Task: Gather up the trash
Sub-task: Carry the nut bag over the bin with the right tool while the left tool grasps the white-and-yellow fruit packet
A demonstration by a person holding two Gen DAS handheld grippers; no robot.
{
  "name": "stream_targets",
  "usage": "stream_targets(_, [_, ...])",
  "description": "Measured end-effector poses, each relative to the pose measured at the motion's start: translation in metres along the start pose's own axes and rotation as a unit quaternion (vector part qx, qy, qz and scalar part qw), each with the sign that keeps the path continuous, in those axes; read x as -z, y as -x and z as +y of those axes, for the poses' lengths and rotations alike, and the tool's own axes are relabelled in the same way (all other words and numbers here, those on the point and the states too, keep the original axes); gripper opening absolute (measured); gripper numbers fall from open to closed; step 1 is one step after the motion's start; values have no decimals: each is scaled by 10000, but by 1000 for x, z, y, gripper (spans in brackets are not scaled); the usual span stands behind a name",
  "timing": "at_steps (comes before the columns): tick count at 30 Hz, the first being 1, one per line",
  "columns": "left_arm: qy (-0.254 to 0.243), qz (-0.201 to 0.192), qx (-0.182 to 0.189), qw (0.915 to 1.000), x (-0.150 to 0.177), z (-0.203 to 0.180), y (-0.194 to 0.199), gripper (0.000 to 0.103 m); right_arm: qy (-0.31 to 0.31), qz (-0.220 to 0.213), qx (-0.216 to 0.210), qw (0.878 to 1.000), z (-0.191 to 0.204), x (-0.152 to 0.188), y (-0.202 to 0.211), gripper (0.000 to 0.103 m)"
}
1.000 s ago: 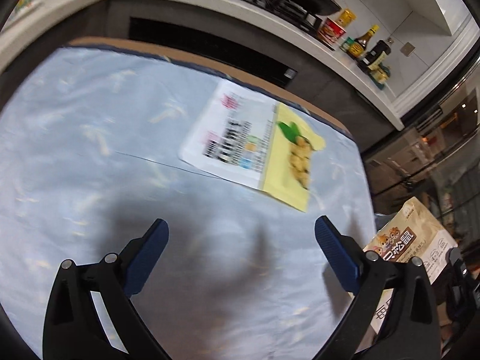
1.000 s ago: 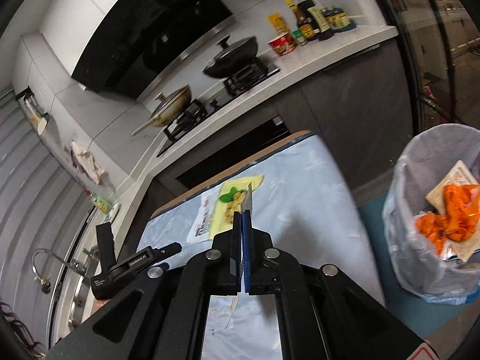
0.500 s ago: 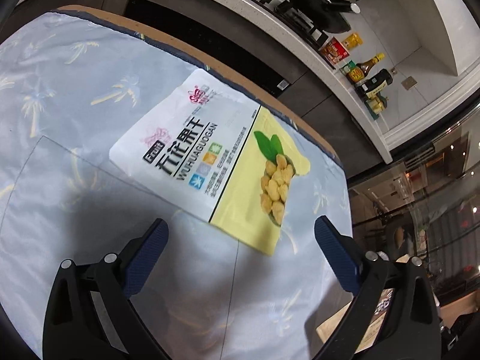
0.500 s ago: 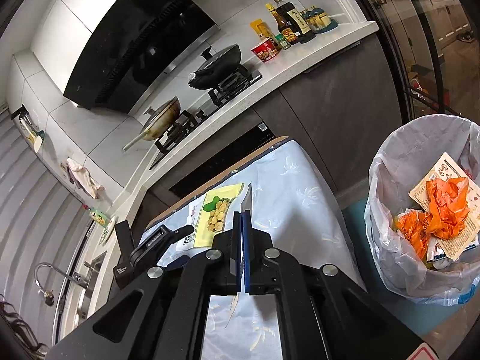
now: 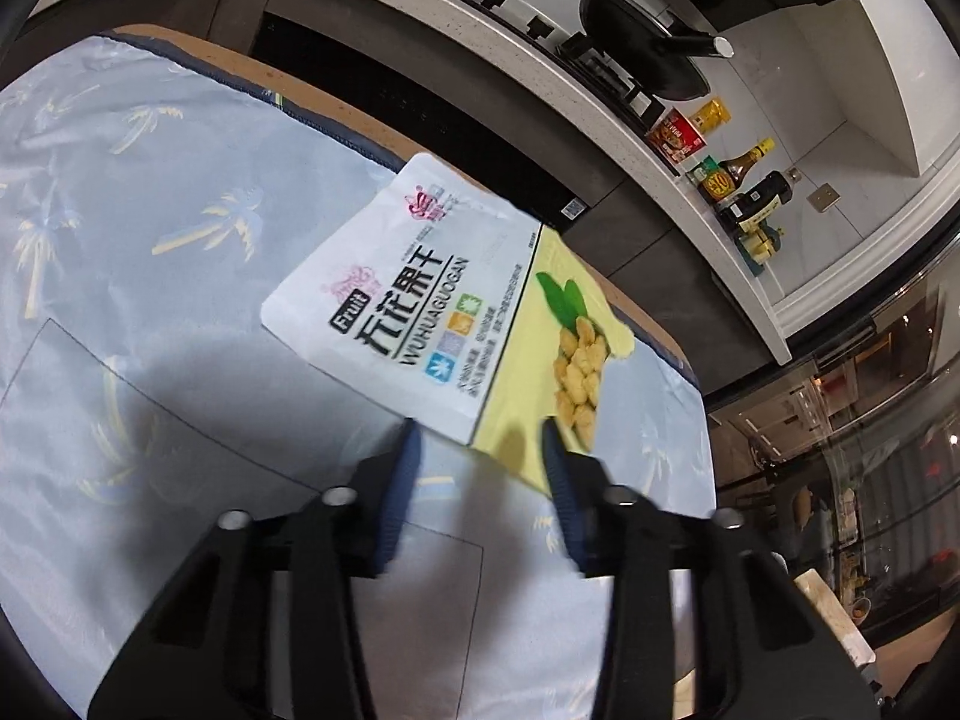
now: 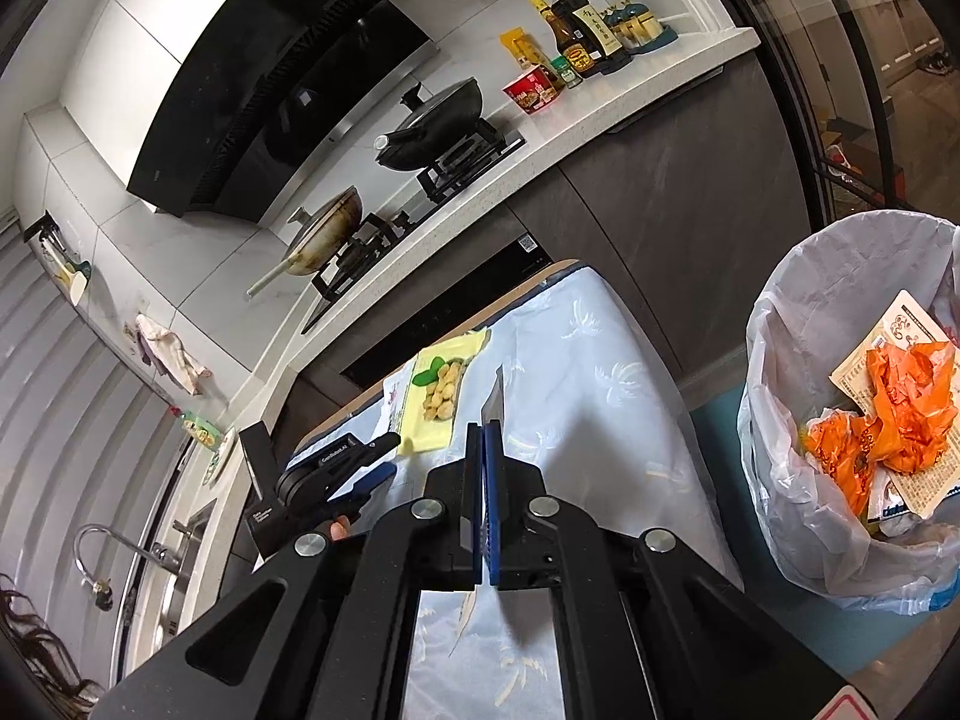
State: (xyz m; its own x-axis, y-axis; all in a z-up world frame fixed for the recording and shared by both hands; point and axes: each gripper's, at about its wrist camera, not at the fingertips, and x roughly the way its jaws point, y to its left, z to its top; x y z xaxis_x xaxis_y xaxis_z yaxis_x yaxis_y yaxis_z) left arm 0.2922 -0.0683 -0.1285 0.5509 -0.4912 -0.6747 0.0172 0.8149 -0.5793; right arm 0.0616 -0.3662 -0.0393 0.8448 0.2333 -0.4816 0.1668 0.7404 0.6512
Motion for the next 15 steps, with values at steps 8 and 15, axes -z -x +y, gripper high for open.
stream_targets(8, [-105, 40, 19, 9999, -1, -1, 0, 8, -21, -135, 61, 9999, -5, -3, 7, 2])
stream_targets(15, [-522, 59, -111, 9986, -2, -12, 15, 8, -181, -734, 515, 9958, -33, -26, 41, 2])
